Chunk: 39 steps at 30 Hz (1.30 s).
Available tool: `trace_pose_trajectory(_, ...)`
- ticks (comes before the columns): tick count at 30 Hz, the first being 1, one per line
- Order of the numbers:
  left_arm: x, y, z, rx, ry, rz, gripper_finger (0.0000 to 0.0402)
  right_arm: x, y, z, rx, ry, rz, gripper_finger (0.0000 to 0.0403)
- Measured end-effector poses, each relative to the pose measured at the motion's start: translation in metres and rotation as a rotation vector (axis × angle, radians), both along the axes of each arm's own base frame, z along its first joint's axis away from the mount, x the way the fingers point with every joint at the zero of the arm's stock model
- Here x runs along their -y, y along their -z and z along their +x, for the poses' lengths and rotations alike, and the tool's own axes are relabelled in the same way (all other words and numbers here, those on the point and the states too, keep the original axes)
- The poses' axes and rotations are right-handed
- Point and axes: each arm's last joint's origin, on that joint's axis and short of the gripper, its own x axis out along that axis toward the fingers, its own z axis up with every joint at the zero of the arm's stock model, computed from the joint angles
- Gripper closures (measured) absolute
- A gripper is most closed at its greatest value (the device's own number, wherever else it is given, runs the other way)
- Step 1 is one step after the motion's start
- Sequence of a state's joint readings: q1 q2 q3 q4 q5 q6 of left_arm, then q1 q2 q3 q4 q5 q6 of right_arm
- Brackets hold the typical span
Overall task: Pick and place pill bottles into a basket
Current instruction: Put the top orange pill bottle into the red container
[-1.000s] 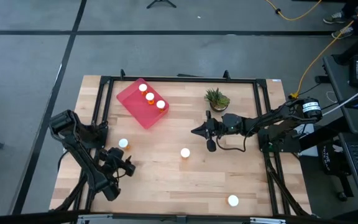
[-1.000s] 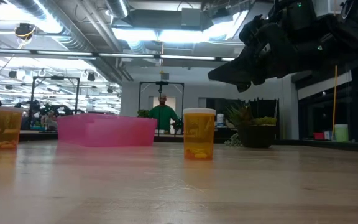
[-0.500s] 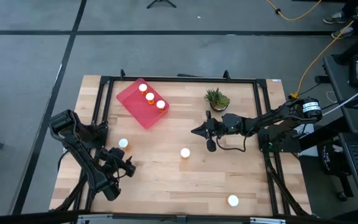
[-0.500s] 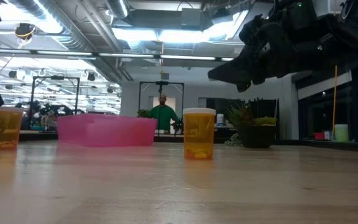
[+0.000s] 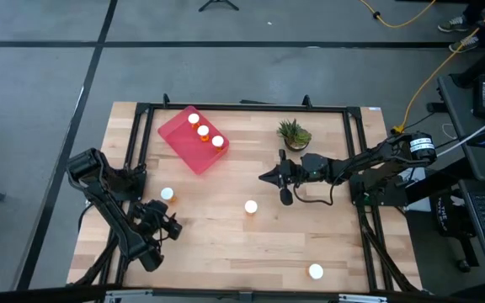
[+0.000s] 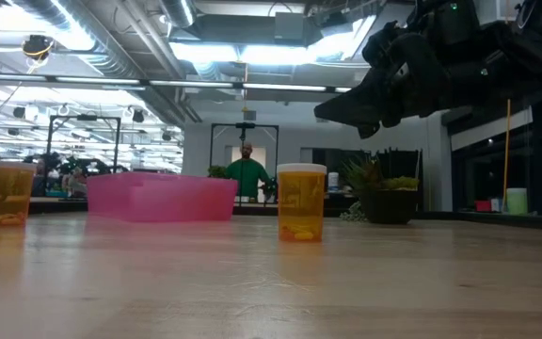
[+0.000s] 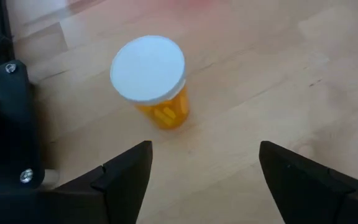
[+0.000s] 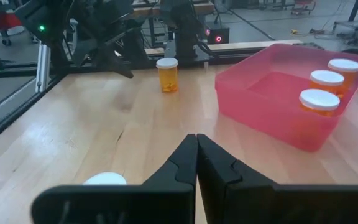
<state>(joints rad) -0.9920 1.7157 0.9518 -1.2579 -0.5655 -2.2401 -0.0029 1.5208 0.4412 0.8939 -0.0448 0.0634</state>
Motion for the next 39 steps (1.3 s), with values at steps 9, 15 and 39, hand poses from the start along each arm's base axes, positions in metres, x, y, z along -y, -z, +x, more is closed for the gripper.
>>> trace_pose_trajectory(9, -0.005, -0.003, -0.003, 0.021, -0.048, 0.055, 0.0094, 0.000, 0.000, 0.000, -0.001, 0.002, 0.011, 0.0392)
trace_pose_trajectory(15, -0.016, 0.007, -0.003, 0.031, -0.093, 0.062, 0.0093, 0.000, 0.000, 0.000, -0.001, 0.002, 0.010, 0.0392)
trace_pose_trajectory(39, -0.037, 0.024, 0.001, 0.073, -0.121, 0.111, 0.0093, 0.000, 0.000, 0.000, -0.001, 0.001, 0.007, 0.0392)
